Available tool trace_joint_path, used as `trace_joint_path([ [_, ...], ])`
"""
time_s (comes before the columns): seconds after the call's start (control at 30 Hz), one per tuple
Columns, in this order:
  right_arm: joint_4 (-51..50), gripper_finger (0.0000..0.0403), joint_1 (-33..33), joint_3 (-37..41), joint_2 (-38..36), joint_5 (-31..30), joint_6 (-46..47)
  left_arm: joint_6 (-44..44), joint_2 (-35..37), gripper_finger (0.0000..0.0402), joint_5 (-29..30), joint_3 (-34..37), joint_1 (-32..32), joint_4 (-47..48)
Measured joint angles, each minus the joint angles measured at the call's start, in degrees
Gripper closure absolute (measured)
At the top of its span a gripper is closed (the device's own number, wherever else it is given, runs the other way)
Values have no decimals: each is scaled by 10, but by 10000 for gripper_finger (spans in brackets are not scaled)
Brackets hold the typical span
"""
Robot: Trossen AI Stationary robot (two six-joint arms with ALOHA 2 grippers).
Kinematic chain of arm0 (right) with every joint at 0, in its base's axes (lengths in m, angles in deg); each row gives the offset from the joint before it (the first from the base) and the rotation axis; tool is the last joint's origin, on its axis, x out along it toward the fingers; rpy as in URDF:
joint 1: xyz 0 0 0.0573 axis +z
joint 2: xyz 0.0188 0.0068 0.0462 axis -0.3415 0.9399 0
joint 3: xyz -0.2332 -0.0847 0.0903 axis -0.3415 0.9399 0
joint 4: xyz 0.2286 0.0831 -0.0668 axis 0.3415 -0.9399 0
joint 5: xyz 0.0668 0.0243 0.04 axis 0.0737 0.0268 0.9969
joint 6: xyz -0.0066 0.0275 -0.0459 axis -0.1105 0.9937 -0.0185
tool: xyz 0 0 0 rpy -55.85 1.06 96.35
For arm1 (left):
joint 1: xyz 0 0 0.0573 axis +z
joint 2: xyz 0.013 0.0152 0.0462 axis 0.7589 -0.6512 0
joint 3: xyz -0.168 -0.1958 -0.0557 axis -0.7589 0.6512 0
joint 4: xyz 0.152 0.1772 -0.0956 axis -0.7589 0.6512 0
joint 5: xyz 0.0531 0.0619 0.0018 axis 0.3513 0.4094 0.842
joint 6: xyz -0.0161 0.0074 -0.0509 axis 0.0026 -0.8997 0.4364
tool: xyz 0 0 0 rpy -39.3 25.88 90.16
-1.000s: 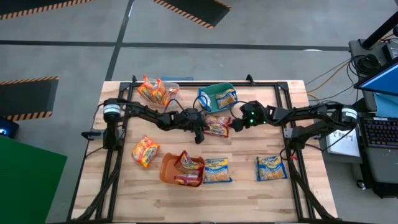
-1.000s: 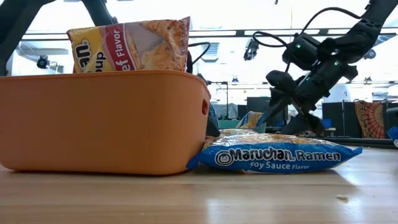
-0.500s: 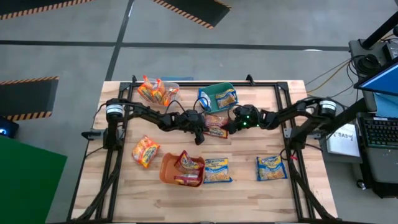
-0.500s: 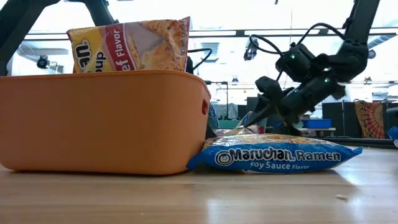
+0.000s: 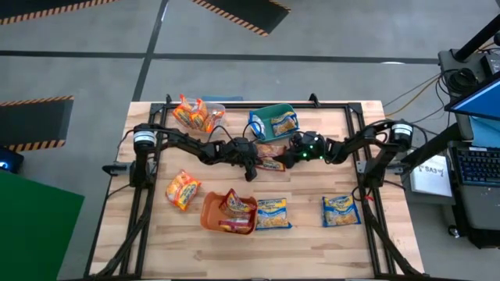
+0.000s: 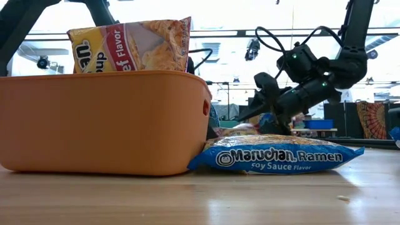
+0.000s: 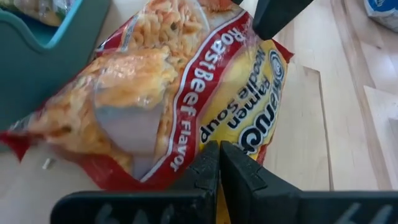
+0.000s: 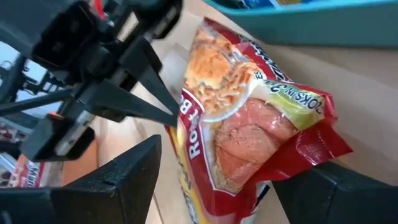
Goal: Sort Maruchan noodles
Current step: Put the red noodle pack into the orange bin
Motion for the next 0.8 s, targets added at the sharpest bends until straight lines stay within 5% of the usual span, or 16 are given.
trace_joint_path([
  [0.43, 54, 152, 10, -36, 78, -21, -34, 0, 0, 402, 0, 0, 0, -6],
  [0.8, 54, 253, 10, -39, 78, -22, -43, 5, 0, 402, -1, 0, 0, -7],
])
